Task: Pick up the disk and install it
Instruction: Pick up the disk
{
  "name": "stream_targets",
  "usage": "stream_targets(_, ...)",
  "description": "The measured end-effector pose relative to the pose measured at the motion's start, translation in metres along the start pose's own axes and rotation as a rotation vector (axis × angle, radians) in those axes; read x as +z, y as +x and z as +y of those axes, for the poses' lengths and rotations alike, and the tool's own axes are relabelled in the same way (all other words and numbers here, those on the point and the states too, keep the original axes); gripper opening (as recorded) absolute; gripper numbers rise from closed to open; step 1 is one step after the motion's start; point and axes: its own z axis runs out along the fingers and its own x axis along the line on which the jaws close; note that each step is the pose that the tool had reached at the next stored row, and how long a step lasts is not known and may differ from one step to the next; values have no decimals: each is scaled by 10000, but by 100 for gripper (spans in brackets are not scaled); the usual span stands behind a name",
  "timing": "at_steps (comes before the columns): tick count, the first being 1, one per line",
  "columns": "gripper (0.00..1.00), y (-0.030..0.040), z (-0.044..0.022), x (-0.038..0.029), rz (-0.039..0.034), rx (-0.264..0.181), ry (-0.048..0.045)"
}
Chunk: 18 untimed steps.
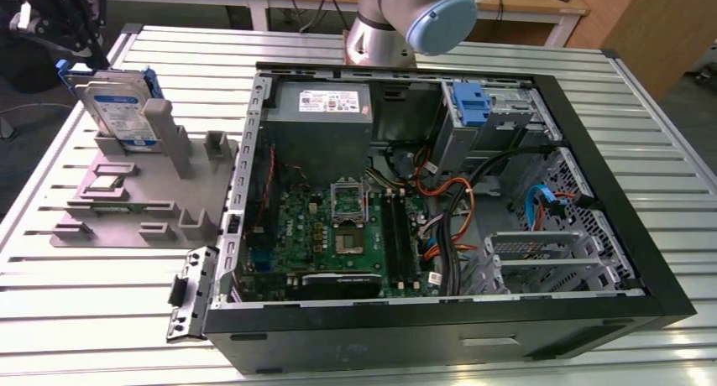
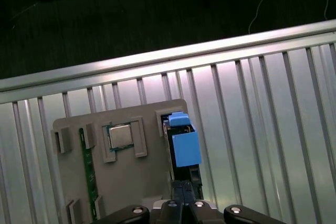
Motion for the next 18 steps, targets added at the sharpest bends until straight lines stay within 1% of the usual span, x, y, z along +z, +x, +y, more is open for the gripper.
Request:
stream_targets(3,11,-1,0,-1,2,1,-11)
stream_targets(4,11,-1,-1,-1,10,3,-58)
stream_targets(5,11,-1,-1,0,16,3,-85)
stream_targets(9,11,-1,-1,1,15,4,-91)
stream_targets(11,11,0,-1,7,-15,2,-96)
stream_targets(18,11,0,-2,21,-21,-2,-95)
